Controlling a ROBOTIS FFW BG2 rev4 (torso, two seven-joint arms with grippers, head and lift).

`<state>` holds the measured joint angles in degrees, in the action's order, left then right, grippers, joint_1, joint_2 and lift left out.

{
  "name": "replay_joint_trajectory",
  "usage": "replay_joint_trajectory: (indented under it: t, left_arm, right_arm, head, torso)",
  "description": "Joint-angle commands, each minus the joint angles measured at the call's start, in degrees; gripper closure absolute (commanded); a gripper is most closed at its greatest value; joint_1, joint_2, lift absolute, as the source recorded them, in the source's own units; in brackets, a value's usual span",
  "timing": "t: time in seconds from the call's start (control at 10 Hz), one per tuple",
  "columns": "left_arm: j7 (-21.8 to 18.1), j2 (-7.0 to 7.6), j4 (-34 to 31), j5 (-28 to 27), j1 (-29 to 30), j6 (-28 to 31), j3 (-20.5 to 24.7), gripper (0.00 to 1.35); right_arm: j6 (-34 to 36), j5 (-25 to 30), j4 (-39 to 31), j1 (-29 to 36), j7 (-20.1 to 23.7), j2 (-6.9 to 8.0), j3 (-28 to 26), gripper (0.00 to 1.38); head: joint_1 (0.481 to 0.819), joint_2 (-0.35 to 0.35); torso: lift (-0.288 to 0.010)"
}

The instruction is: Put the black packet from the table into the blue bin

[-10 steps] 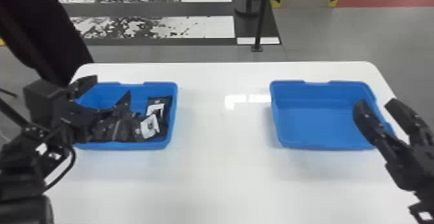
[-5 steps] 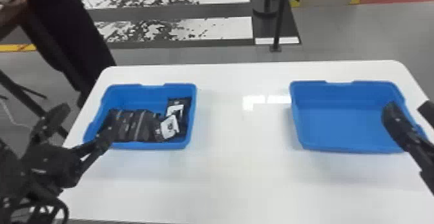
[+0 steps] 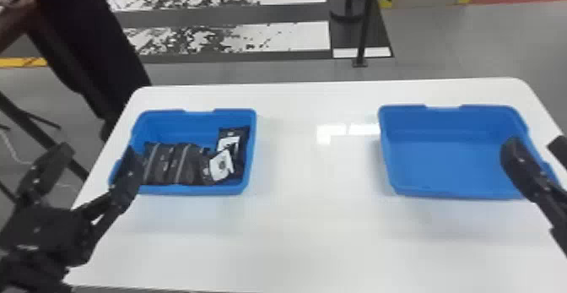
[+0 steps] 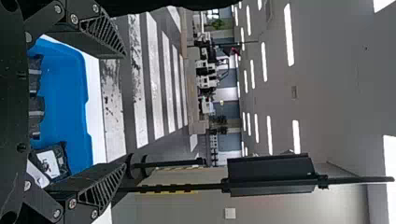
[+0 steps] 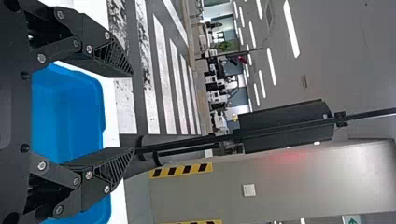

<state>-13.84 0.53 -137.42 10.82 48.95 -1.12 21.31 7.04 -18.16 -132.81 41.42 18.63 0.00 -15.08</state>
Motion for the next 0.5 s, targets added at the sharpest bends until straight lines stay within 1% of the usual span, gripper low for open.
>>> replay_joint_trajectory:
  t: [0.0,0.2,0.4]
  left_arm:
    - [0.0,0.0,0.0,0.1,-0.2,-0.1,-0.1,0.21]
    - [0.0,0.27,0.0,0.8,-0.4,-0.3,-0.4,0.21]
    - [0.0,0.97,0.1,1.6,-0.9,0.1,-1.1,0.21]
  right_arm:
    - [0.0,0.0,0.0,-0.1,0.0,0.05,0.0,0.5]
    - [0.0,0.0,0.0,-0.1,0.0,0.05,0.0,0.5]
    - [0.0,0.0,0.0,-0.1,0.0,0.05,0.0,0.5]
  head:
    - [0.695,0.097]
    - [0.695,0.095]
    - [0.695,0.09]
  torso:
    - [-0.11]
    - [-0.11]
    - [-0.11]
